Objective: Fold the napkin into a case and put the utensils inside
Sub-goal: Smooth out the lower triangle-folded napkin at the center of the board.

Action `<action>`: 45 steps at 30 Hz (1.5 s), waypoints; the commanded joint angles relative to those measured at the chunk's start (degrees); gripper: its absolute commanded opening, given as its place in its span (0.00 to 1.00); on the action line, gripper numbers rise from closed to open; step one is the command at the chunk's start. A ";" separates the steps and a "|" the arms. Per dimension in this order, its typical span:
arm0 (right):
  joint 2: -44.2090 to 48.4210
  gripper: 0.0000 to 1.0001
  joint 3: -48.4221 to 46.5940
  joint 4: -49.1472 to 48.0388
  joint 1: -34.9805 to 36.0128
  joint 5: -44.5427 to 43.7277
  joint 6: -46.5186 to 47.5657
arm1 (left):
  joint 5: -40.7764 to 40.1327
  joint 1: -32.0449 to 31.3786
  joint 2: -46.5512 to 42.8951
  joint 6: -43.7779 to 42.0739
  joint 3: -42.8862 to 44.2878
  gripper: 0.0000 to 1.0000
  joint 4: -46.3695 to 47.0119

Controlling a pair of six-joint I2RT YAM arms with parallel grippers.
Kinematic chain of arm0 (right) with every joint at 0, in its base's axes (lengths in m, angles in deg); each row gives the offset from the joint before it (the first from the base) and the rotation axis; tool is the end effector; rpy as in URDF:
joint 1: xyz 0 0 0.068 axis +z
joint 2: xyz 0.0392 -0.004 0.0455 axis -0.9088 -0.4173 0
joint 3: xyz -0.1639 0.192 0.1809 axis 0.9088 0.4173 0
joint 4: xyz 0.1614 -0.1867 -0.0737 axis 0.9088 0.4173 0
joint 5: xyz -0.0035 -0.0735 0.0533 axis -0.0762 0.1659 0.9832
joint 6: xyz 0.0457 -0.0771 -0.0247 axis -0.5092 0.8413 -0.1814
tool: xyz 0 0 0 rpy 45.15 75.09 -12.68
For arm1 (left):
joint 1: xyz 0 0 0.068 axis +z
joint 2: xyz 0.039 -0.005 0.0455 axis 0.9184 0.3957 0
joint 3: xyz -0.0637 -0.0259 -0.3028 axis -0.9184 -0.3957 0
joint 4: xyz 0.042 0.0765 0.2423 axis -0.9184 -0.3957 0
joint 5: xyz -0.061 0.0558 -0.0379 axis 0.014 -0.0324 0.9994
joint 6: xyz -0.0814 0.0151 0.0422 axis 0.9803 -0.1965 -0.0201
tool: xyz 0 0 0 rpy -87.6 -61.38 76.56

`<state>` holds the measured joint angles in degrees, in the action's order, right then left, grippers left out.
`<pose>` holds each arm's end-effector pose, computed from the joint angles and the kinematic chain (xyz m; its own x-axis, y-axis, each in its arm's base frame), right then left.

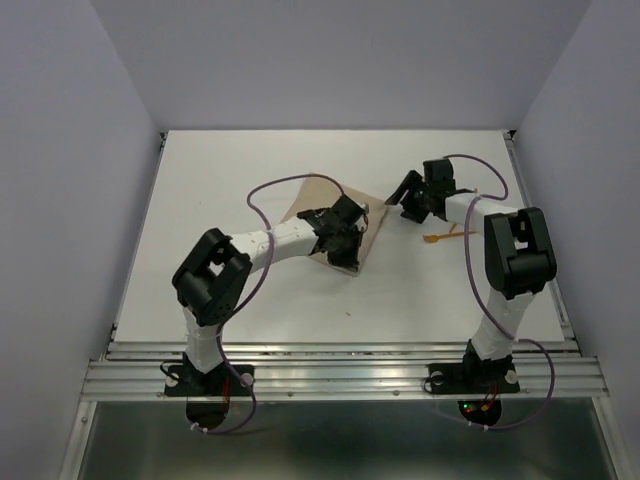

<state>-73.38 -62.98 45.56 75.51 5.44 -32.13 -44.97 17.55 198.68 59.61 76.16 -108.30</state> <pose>0.4428 0.0970 0.1716 -0.7230 0.5611 -0.4030 0.2609 0.7619 0.5928 0.2803 -0.3471 0.1903 -0.8539 0.2503 -0.4562 0.4550 0.7847 -0.4211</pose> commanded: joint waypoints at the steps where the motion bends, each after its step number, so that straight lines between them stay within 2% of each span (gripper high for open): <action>1: 7.22 0.66 0.64 5.37 -0.15 -6.76 4.37 | -2.28 8.08 -9.45 -1.83 1.46 0.00 -2.99; 2: 7.92 0.65 0.72 5.28 0.37 -6.24 4.37 | -2.81 9.84 -9.45 -1.83 1.46 0.00 -3.08; 4: 8.98 0.51 0.38 5.54 2.30 -5.97 4.81 | -3.77 14.85 -8.40 -2.10 2.51 0.00 -3.08; 5: 8.99 0.41 0.03 5.72 3.09 -5.71 5.16 | -4.48 16.26 -7.79 -2.10 2.86 0.00 -2.99; 6: 8.81 0.23 -0.85 6.07 3.97 -5.18 5.34 | -5.53 17.41 -6.48 -2.10 3.74 0.00 -2.73; 9: 7.06 0.02 -1.91 6.69 7.39 -3.16 5.34 | -7.90 20.92 -3.14 -2.45 5.32 0.00 -1.58; 14: 5.91 0.01 0.11 6.51 14.25 -1.32 4.02 | -9.75 25.23 1.87 -1.84 7.70 0.00 -0.62; 18: 6.17 0.01 3.62 4.94 20.57 -0.08 1.92 | -13.97 26.03 2.58 -2.27 7.35 0.00 0.00; 21: 5.91 0.01 7.84 1.95 21.20 1.24 0.33 | -14.67 26.20 3.46 -2.45 6.48 0.00 0.09; 27: 4.77 0.01 11.80 2.47 21.20 0.45 1.37 | -13.10 26.03 2.50 -1.66 0.60 0.00 1.05; 34: 8.54 0.01 11.54 11.24 21.20 -5.70 9.71 | -11.52 24.28 -6.72 -1.13 -12.57 0.00 2.81; 39: 10.21 0.01 9.08 18.71 21.20 -9.39 17.54 | -8.55 19.80 -14.45 0.63 -20.23 0.00 2.37; 42: 11.79 0.01 6.71 21.62 21.20 -11.15 22.12 | -8.17 16.55 -19.28 1.77 -21.56 0.00 -0.61; 45: 13.46 0.01 3.55 21.72 21.20 -11.59 25.02 | -8.44 15.83 -25.08 2.21 -21.48 0.00 -4.21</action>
<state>-63.52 -54.81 63.30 96.80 -2.64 -13.71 -53.75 34.20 181.48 60.61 54.55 -108.04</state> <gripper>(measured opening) 0.013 0.022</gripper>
